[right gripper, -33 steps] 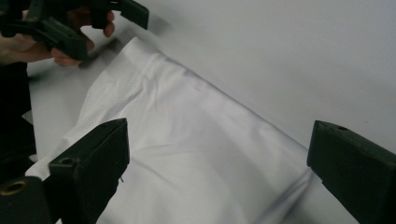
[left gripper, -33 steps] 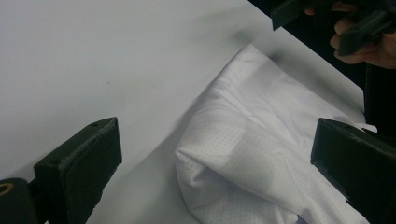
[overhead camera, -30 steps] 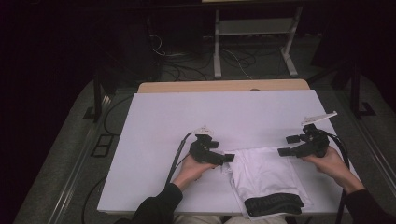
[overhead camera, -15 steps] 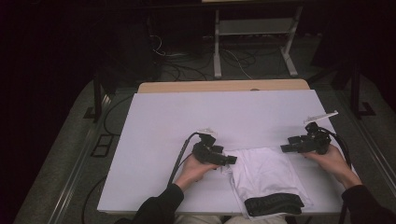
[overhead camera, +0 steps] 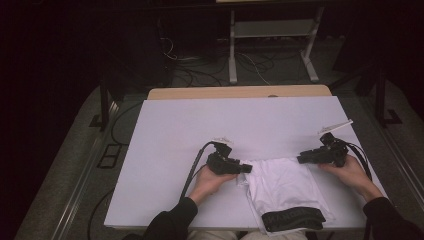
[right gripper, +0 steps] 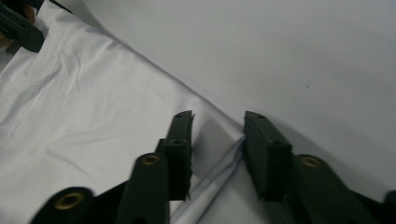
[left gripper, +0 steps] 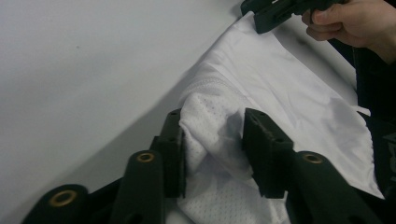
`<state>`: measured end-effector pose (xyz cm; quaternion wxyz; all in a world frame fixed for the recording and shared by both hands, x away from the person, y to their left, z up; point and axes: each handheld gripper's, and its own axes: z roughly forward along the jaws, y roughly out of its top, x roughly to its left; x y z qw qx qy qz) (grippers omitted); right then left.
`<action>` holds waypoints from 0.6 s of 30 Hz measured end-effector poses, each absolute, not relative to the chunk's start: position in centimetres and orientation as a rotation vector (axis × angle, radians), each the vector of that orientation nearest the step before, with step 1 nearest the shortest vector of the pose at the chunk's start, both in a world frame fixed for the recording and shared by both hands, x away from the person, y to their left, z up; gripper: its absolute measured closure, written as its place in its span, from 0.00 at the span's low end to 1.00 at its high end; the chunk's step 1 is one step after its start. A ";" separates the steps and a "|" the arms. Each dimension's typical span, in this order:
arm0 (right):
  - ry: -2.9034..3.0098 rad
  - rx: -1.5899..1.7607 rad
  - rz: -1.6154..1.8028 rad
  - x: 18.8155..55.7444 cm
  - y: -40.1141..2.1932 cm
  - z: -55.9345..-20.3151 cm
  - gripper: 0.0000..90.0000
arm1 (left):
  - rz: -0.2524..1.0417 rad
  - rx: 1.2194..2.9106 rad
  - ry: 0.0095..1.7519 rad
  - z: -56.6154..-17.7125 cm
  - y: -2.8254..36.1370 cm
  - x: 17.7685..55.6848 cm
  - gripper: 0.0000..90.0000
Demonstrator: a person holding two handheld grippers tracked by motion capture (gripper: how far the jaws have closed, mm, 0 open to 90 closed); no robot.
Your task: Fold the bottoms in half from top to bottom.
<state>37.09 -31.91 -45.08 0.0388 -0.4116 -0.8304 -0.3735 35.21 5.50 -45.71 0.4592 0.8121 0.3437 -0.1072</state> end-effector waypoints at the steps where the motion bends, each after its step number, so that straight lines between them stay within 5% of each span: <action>1: -2.540 -1.271 -1.144 37.1 -31.9 -45.1 0.76 | -0.267 1.998 0.839 -45.7 5.5 35.2 0.72; 4: -2.496 -1.259 -1.148 37.2 -32.1 -45.2 0.88 | -0.255 1.994 0.809 -45.6 5.4 35.1 0.80; 9: -2.483 -1.259 -1.134 37.1 -31.9 -45.1 0.93 | -0.249 1.992 0.780 -45.1 5.4 34.9 0.94; 18: -2.452 -1.267 -1.194 37.0 -31.4 -44.0 0.94 | -0.139 2.039 0.728 -43.4 5.4 34.0 0.97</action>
